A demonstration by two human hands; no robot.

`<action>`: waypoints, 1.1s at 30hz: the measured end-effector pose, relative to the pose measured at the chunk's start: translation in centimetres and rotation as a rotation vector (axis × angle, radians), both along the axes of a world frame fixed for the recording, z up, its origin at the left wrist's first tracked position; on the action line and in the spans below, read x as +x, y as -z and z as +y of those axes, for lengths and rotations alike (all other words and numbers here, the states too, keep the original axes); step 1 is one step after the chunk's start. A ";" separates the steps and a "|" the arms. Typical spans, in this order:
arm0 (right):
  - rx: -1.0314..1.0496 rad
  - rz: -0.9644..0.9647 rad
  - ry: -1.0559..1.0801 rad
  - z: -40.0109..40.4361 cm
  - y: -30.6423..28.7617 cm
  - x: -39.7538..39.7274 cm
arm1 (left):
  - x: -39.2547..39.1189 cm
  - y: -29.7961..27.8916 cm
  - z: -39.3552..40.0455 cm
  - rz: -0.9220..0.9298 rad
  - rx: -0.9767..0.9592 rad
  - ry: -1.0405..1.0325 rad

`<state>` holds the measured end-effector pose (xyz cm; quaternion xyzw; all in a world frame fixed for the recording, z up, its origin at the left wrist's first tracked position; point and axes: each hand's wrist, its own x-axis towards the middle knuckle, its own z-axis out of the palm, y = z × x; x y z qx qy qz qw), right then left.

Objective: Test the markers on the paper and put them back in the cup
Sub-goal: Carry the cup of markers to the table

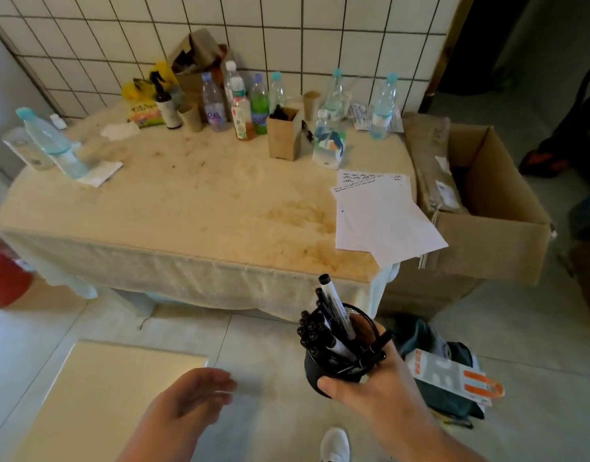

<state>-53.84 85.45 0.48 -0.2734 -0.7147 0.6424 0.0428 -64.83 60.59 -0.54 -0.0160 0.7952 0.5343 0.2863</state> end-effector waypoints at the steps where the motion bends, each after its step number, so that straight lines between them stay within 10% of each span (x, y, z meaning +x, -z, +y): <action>1: -0.017 0.007 -0.021 1.1 -0.3 -1.1 | -0.6 -0.1 0.9 0.012 0.003 -0.014; 33: 0.083 -0.068 0.078 6.5 0.9 -32.3 | -33.3 2.0 8.1 -0.049 -0.014 0.194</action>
